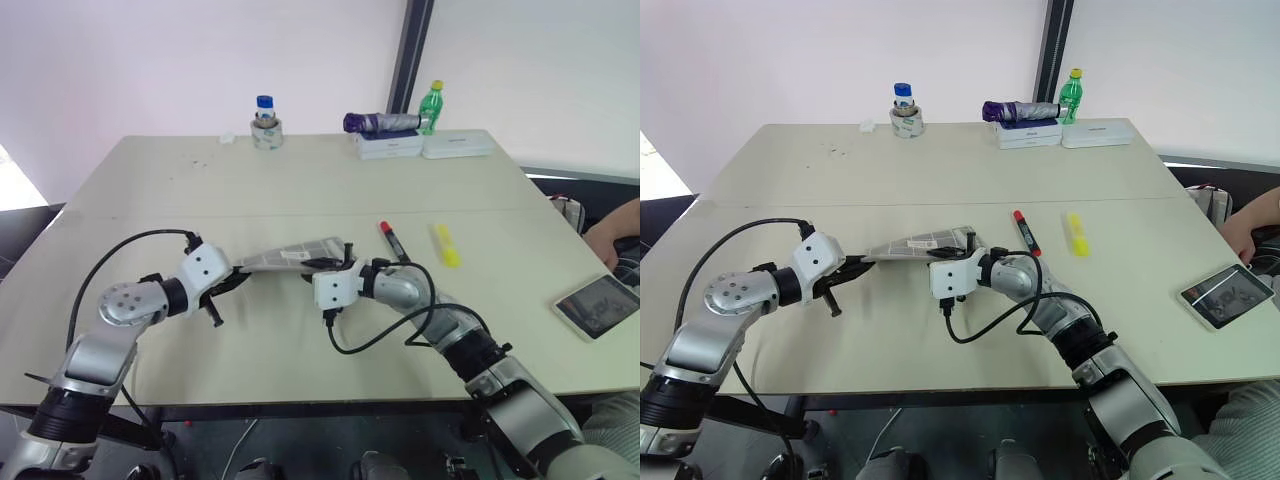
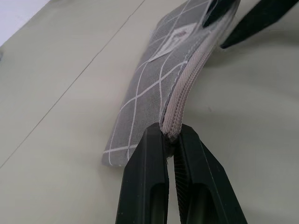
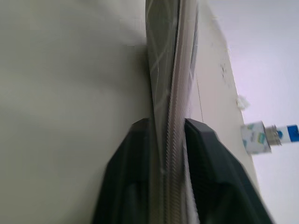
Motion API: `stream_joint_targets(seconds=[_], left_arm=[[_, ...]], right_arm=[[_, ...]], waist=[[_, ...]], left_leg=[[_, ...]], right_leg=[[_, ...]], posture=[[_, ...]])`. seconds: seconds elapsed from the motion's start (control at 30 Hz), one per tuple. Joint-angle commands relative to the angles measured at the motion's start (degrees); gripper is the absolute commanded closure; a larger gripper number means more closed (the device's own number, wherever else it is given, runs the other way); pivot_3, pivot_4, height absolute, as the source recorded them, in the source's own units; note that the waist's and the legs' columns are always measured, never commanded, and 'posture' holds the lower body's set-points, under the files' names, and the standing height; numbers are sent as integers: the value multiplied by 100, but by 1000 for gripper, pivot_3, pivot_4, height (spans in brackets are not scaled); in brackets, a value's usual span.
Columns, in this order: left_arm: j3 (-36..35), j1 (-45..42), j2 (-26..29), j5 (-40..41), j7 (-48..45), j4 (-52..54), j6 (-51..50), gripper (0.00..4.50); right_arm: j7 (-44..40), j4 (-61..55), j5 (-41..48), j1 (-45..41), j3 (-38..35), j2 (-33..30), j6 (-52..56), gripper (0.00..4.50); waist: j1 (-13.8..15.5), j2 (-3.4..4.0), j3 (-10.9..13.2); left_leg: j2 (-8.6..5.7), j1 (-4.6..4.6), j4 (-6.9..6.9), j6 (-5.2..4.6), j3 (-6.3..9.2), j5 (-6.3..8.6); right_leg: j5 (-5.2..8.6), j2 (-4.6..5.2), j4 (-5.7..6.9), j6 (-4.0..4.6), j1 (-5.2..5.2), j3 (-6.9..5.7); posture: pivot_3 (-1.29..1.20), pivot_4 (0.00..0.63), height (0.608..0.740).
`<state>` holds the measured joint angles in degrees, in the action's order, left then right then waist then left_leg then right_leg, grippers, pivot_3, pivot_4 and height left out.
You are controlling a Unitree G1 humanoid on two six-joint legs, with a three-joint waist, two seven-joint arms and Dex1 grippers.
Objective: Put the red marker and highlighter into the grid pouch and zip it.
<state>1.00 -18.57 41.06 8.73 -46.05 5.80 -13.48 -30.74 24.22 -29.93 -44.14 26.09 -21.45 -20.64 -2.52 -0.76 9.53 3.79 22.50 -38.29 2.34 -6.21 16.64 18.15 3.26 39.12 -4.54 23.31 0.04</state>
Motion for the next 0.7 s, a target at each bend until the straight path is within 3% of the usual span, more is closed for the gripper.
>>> stream_joint_targets(seconds=[0.03,0.17,0.2,0.4,0.7], left_arm=[[-77,-21,-12,36,-11,247,82,4500],[-280,119,-172,436,-120,322,91,4500],[-307,162,-192,495,-163,320,139,3701],[-365,375,-153,385,-364,160,946,972],[-510,148,-324,175,-60,-450,1931,972]], right_arm=[[297,110,-30,-184,-92,137,38,4471],[220,92,289,-155,-222,186,38,4471],[159,73,429,-126,-278,191,35,4500],[-211,-45,921,-21,-405,77,-64,4500],[-657,-353,1393,85,-473,94,130,4500]], waist=[[-7,0,0],[-5,0,0],[-3,0,0],[-2,0,0],[-5,0,0]], left_leg=[[1,0,0,0,0,0],[3,0,1,1,-1,0],[3,0,0,1,0,0],[3,0,0,1,0,0],[3,0,0,0,1,0]], right_leg=[[0,-1,0,0,0,0],[0,-1,0,0,1,1],[0,-1,0,0,1,1],[0,1,0,0,0,1],[0,-1,0,1,0,1]], posture=[[0,150,740],[0,150,740],[0,150,740],[0,150,740],[0,150,740]])
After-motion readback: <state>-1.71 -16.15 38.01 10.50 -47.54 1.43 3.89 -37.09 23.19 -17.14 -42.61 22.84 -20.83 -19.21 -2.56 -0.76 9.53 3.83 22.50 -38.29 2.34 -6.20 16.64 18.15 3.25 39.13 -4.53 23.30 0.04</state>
